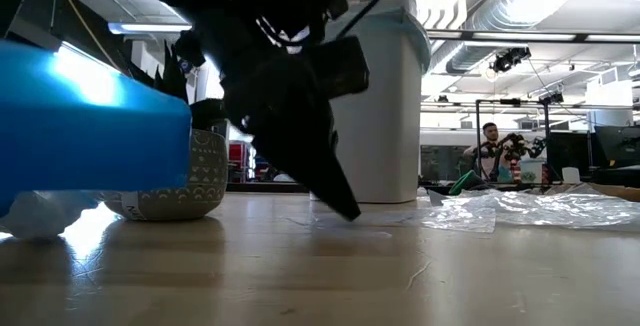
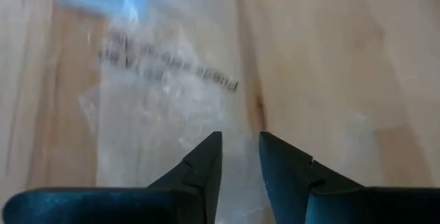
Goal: Place trash/remove bag and relplace
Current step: Put the transparent plastic into the trash bin
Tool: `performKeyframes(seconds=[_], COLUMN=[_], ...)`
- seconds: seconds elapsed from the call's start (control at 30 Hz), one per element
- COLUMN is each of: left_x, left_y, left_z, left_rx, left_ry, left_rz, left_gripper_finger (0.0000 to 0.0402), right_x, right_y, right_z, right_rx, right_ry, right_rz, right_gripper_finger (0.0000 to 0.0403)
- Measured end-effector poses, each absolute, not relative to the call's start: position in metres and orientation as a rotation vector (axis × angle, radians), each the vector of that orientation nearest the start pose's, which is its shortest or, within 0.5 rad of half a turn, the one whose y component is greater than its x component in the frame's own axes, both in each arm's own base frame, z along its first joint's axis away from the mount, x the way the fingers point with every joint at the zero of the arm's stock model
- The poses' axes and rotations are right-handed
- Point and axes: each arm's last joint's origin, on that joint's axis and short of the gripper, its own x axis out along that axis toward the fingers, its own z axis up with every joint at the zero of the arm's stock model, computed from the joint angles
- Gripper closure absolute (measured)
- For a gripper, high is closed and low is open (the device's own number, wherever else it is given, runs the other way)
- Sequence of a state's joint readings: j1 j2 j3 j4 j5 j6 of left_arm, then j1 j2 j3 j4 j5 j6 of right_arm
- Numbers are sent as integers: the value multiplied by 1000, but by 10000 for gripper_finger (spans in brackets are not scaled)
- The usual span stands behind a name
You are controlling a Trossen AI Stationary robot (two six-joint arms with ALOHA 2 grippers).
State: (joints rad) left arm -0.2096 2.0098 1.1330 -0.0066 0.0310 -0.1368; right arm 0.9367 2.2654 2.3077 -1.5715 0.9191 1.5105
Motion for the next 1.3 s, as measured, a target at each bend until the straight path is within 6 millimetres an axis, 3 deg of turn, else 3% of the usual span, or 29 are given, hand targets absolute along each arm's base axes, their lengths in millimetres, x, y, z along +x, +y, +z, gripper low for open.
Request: performKeyframes(seconds=[0.23,0.47,0.73,0.83,1.07,1.3], left_x=[387,386,385,385,387,378], left_y=[-82,-82,-82,-83,-83,-79], left_z=[113,113,116,127,183,207], left_rx=[-4,-6,-12,-10,4,74], left_ry=[929,942,944,933,771,741], left_rz=[-101,-134,-157,-166,-188,-135], left_gripper_finger=[326,392,401,401,401,401], right_x=[276,276,277,277,277,277], right_y=[336,337,336,336,336,336], right_z=[292,292,292,292,292,292], right_rx=[179,181,181,181,181,181], right_ry=[614,609,599,598,598,598], right_rz=[-580,-580,-583,-583,-583,-583], right_gripper_finger=[242,242,242,242,242,242])
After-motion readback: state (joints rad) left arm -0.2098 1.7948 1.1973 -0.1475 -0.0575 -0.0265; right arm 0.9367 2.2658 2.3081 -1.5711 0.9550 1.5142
